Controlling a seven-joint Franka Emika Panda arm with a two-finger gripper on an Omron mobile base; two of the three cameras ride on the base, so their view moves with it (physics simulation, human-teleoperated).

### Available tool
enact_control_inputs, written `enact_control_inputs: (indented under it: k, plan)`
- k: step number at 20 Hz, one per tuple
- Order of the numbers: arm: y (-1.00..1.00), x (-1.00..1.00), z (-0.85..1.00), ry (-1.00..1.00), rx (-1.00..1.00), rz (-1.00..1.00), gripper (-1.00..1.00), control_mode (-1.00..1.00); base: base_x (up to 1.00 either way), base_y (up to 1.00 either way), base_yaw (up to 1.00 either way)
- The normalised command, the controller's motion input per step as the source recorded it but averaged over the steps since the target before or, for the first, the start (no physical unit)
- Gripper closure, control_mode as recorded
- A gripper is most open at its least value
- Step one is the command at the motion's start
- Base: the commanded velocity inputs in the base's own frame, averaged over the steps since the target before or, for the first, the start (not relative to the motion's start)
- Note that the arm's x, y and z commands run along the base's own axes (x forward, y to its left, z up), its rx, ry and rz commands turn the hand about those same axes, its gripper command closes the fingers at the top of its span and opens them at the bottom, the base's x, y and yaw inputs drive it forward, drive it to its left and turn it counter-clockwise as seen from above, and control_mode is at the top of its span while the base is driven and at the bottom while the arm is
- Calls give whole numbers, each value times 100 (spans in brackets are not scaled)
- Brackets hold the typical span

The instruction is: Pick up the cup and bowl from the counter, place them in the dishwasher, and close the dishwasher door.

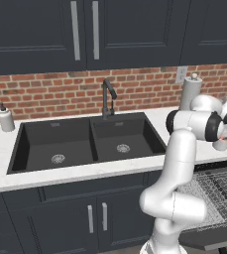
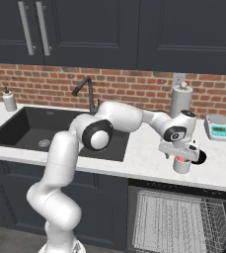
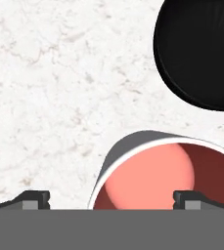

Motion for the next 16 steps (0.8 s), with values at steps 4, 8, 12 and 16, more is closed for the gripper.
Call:
enact_control_inputs:
  k: [4,8,12,16]
  plan:
    - [1,0,-32,0,1,0,-100,-100,0,0,0]
    - [5,0,-11,2,1,0,-100,-100,0,0,0]
    - [0,0,-2,1,0,0,100,-100,0,0,0]
    - [1,0,0,0,0,0,100,-100,0,0,0]
